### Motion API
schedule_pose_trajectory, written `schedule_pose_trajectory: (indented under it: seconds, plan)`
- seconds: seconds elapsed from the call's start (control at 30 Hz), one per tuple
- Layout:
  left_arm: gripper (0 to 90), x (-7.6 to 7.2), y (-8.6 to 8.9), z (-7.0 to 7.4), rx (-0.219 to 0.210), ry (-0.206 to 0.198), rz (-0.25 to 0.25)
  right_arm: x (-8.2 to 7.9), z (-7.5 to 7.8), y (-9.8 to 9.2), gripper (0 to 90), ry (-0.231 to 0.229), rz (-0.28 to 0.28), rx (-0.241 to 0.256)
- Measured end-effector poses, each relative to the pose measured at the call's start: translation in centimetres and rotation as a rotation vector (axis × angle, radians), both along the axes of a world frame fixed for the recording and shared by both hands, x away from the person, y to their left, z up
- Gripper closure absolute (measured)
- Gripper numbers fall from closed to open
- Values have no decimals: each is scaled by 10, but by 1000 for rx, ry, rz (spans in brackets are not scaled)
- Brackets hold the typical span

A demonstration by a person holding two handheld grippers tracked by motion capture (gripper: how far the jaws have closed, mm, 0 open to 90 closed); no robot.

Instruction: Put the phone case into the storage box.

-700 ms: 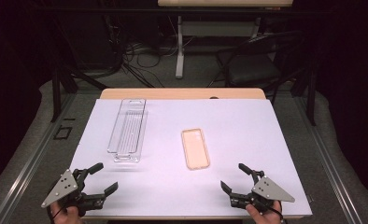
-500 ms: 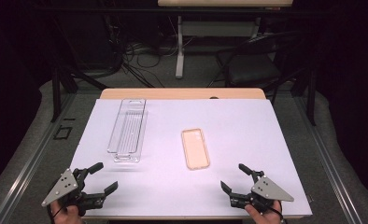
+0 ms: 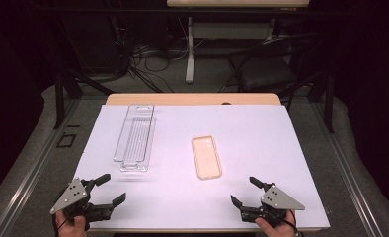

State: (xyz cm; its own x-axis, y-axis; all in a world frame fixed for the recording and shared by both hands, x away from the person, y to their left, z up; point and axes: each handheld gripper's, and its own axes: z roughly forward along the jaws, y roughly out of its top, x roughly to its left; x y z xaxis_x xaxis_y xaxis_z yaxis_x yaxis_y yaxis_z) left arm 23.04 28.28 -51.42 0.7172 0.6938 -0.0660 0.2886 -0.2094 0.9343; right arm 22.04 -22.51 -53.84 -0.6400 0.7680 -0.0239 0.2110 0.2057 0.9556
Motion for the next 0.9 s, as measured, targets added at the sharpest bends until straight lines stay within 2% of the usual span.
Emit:
schedule_pose_trajectory:
  seconds: [0.1, 0.13, 0.17, 0.2, 0.23, 0.3, 0.33, 0.37, 0.4, 0.57, 0.63, 0.73, 0.9]
  plan:
    - [147, 5, -1, -2, 36, 34, 3, 2, -2, 1, 147, 37, 4, -31]
    - [146, 5, -1, -2, 36, 34, 3, 3, -2, 2, 147, 42, 3, -41]
    - [146, 7, -2, -2, 55, 48, 1, 4, -2, 2, 147, 42, -1, -56]
    - [146, 12, -4, -1, 79, 82, -7, 5, -1, 3, 147, 49, -11, -68]
    - [147, 12, -4, -1, 79, 82, -7, 7, -1, 2, 147, 53, -17, -76]
    - [147, 16, -4, 2, 72, 114, -20, 8, 0, 2, 147, 67, -19, -72]
    - [146, 17, -3, 3, 69, 127, -30, 12, 1, 1, 146, 97, -20, -78]
    - [146, 19, -3, 5, 76, 136, -44, 12, 1, 1, 146, 97, -20, -78]
    - [146, 21, -3, 8, 97, 145, -59, 15, 1, 0, 146, 129, -15, -77]
    - [146, 27, -2, 13, 104, 170, -86, 20, 2, -2, 147, 180, 1, -126]
    - [146, 30, -1, 15, 106, 187, -90, 22, 5, -3, 146, 188, 0, -136]
    - [146, 38, -1, 16, 88, 243, -106, 26, 10, -6, 147, 200, 3, -165]
    - [114, 44, -4, 18, 115, 266, -127, 33, 18, -7, 146, 223, 24, -205]
